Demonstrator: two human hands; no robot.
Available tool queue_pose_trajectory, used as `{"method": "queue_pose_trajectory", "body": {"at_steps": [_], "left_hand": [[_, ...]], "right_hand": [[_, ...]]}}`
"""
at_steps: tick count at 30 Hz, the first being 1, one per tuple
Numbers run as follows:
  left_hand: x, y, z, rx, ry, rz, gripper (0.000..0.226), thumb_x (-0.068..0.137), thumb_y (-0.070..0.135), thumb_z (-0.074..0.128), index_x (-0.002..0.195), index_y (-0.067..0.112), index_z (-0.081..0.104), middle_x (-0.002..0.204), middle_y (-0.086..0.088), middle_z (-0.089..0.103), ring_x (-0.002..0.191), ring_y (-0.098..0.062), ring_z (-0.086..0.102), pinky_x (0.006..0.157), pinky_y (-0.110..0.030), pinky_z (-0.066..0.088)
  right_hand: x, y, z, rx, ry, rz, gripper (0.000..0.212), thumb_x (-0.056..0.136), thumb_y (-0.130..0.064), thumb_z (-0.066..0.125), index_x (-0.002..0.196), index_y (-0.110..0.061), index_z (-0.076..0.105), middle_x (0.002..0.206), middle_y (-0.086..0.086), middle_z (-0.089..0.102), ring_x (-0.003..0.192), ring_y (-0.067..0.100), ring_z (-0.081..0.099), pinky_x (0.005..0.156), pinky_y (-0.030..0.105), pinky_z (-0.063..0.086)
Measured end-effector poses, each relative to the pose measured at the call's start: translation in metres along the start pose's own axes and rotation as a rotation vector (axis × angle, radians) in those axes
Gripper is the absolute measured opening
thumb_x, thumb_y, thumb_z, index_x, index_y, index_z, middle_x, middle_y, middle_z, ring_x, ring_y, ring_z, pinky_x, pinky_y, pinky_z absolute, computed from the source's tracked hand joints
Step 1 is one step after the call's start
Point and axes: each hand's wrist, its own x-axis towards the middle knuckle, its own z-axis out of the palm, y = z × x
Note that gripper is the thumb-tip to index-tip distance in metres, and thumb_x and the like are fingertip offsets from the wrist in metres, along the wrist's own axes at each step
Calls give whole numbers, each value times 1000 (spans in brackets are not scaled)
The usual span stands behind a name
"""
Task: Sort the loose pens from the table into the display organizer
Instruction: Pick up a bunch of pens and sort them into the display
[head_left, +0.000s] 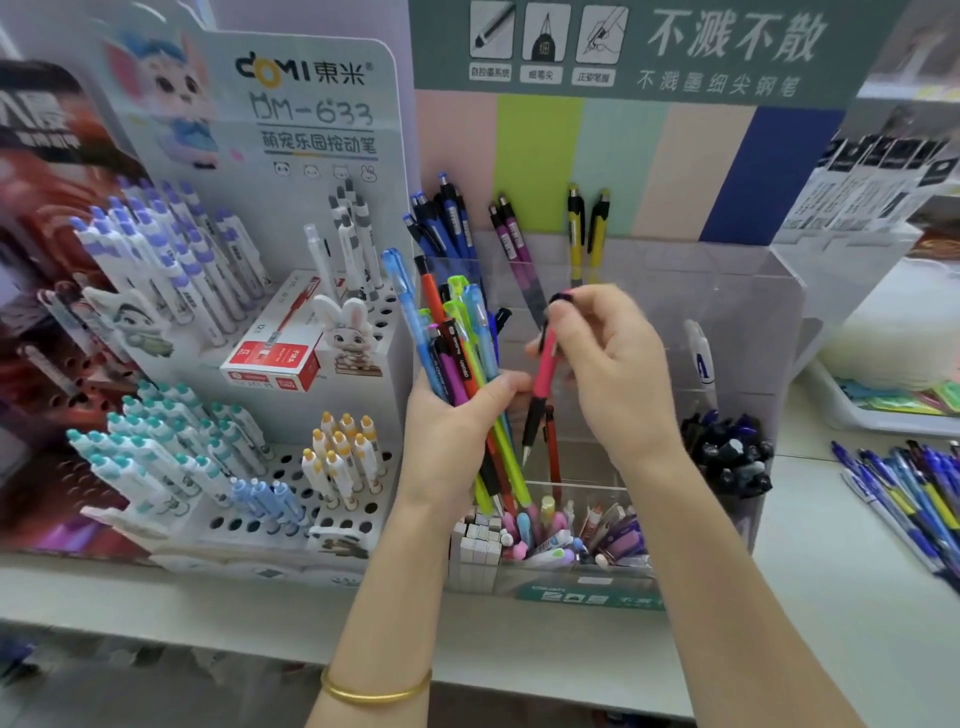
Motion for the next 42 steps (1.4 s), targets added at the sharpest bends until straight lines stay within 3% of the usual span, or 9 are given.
{"method": "queue_pose_trajectory", "body": {"at_steps": [4,9,13,18,25,29,34,38,42], "left_hand": [[-3,4,1,56,48,42,31,83,1,70,100,17,51,83,-14,60,55,-15,59,56,-30,53],[-8,14,9,124,49,142,33,83,0,68,107,18,55,85,-15,61,60,-18,58,51,-28,50],[-10,19,12,118,21,123,29,83,-8,61,101,14,56,81,-14,61,62,-23,58,50,-34,49],[-10,19,9,162,-5,22,17,86,-8,53,98,5,54,64,-7,54,46,-15,48,40,-24,41],[-8,21,2,121,-90,-88,32,82,-10,58,110,4,54,70,-5,57,49,-10,53,46,-24,46],[-11,23,4,81,-123,-123,39,81,-12,60,113,8,51,83,-6,60,52,-5,62,50,-23,50],[-10,23,3,130,-179,-87,38,82,-9,63,112,10,49,77,-4,59,53,-5,59,51,-22,50],[-9,25,-1,210,-263,-96,46,82,-6,65,119,14,46,80,-4,58,57,-6,58,55,-23,51],[-5,29,-3,261,-344,-114,58,68,7,69,122,11,46,90,-9,60,64,-12,59,56,-27,50]], "right_hand": [[4,-12,-4,140,9,17,7,102,-22,43,96,-25,48,68,-3,51,56,11,51,55,30,49],[-5,-25,10,31,-273,-70,23,85,-11,69,105,-18,62,70,-16,53,60,-2,50,62,19,48],[-4,-27,18,-116,-326,-107,38,84,-9,70,120,-21,63,102,-19,61,88,-6,59,80,13,49],[-1,-31,15,-325,-388,-125,41,81,-21,73,119,-24,58,99,-16,61,90,2,59,79,16,48],[6,-34,6,-144,-555,109,35,89,-14,65,114,-26,44,97,3,61,85,19,66,67,35,60],[11,-31,5,-101,-578,224,37,90,-11,64,118,-18,42,104,12,57,72,16,61,51,20,49],[11,-30,2,-86,-539,243,30,86,-13,69,106,-19,48,88,3,59,64,7,58,52,20,48],[14,-30,-2,-88,-486,237,30,82,-16,73,104,-8,54,97,15,68,81,24,70,70,37,59],[12,-34,-6,-28,-416,203,30,81,-13,74,94,5,53,75,12,65,51,13,55,53,27,50]]}}
